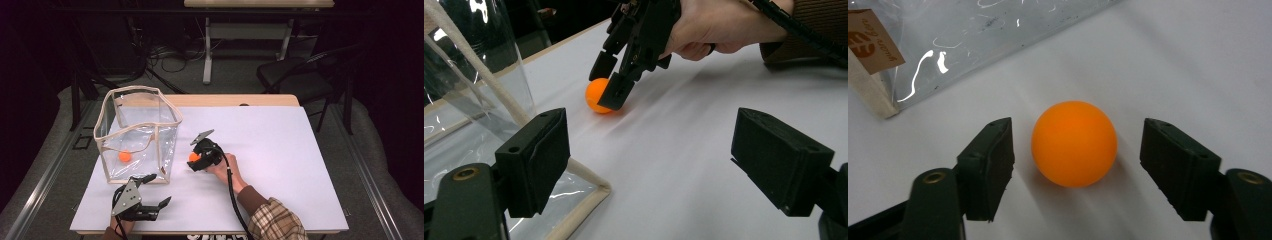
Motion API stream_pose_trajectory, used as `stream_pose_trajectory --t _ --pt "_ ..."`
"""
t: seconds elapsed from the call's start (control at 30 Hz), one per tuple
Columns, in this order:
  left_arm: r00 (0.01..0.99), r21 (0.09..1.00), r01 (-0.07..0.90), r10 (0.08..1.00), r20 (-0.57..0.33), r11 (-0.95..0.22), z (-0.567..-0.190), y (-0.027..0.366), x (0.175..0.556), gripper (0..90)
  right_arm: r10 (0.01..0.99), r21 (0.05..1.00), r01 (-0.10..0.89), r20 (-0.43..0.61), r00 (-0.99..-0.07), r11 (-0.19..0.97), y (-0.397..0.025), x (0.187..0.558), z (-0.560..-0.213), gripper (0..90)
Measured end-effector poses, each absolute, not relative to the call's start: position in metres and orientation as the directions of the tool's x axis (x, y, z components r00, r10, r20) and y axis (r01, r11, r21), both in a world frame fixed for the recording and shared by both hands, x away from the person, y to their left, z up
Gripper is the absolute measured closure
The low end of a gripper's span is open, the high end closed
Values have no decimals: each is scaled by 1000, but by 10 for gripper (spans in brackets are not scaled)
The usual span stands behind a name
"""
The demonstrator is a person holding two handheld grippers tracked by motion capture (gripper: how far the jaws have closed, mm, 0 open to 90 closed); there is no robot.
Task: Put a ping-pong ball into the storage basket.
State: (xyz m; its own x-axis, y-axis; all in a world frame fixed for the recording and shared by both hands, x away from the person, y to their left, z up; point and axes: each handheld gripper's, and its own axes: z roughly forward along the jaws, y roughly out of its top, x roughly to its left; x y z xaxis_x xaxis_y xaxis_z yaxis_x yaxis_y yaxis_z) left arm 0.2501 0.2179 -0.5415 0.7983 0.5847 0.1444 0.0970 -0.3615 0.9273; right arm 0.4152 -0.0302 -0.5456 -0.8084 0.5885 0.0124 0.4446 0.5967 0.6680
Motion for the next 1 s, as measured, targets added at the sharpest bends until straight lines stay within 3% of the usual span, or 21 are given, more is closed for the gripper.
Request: stream_pose_trajectory --t 0.73,1.0 --pt "799 926 95 582 148 -364 -541 218 250 158 575 657 437 8 -818 614 -28 415 -548 493" --pt "799 927 94 583 148 -364 -541 218 250 158 573 660 438 13 -819 611 -28 414 -546 503"
